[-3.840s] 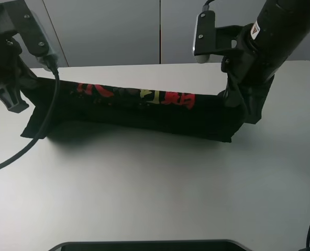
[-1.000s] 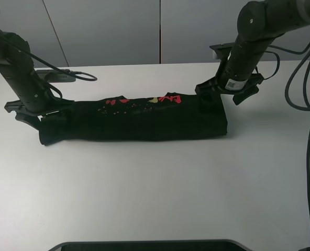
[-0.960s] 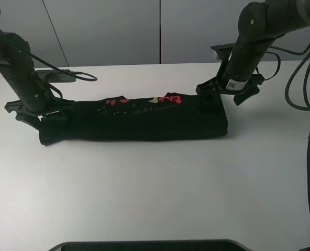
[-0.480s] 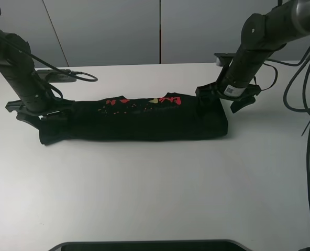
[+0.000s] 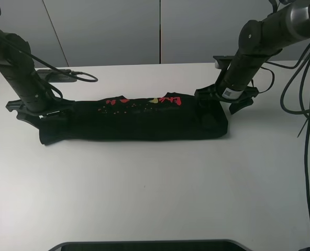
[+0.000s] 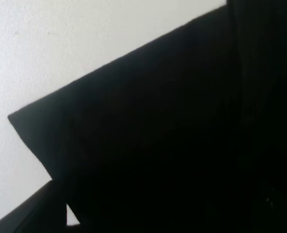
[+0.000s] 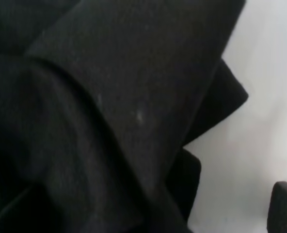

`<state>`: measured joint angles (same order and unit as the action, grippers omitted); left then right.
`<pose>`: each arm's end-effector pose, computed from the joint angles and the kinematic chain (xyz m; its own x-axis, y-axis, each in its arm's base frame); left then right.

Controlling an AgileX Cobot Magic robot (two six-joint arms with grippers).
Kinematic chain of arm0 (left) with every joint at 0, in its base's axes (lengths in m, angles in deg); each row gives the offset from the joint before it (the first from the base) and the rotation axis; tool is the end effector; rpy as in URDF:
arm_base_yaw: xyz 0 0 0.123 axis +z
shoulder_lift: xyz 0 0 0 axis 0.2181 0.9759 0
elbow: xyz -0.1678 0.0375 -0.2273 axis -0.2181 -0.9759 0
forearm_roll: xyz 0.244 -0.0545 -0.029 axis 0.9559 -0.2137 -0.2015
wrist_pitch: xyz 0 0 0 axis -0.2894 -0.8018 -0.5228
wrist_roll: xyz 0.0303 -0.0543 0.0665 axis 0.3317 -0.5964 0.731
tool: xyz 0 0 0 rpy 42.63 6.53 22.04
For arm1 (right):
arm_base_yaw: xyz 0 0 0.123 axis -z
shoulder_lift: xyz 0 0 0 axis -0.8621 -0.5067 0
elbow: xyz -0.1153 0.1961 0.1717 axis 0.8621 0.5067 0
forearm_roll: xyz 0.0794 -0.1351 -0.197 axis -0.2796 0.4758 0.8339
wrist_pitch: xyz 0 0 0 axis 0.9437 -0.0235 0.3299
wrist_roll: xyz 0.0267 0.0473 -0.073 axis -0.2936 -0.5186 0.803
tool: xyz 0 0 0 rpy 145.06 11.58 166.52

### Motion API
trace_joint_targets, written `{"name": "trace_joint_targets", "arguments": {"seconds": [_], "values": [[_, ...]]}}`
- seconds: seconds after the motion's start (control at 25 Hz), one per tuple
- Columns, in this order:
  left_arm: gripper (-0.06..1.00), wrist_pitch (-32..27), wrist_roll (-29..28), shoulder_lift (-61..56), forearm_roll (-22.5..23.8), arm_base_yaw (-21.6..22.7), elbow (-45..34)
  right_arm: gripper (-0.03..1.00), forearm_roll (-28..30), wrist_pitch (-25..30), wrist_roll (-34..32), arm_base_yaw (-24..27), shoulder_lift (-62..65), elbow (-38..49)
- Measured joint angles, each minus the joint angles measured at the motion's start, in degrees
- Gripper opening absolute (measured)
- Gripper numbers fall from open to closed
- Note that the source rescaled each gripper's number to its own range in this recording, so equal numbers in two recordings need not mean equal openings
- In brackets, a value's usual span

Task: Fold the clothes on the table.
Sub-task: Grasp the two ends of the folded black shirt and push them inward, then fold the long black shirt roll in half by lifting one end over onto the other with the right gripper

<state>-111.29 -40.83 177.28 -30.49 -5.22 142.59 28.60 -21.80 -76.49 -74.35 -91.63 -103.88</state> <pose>0.3414 -0.1079 0.1014 -0.9843 0.1512 -0.0911 0.1514 0.9885 0.0049 0.3710 0.1061 0.0965 -0.9819 -0.1369 -0.1306 -0.1506 0.9833 0.1019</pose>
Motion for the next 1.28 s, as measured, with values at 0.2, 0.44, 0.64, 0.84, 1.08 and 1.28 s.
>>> {"name": "trace_joint_targets", "arguments": {"seconds": [0.2,0.44,0.64,0.84,1.08,1.28], "values": [[0.99,0.00,0.11,0.00,0.00,0.00,0.00,1.00,0.27,0.00,0.00,0.00,-0.47,-0.09],[0.99,0.24,0.11,0.00,-0.09,0.00,0.00,0.64,0.65,-0.11,2.06,0.00,-0.81,-0.23],[0.99,0.60,0.11,0.00,-0.38,0.00,0.00,0.05,-1.79,-0.11,4.44,0.00,-0.95,-0.23],[0.99,0.70,0.11,0.00,-0.38,0.00,0.00,0.05,-2.73,-0.11,5.50,0.00,-0.95,-0.23],[0.99,0.82,0.11,0.00,-0.38,0.00,0.00,0.05,-5.22,2.17,7.54,0.00,0.27,-0.12],[0.99,0.61,0.11,0.00,-0.38,0.00,0.00,0.05,-6.13,6.05,8.12,0.00,6.09,-0.12]]}}
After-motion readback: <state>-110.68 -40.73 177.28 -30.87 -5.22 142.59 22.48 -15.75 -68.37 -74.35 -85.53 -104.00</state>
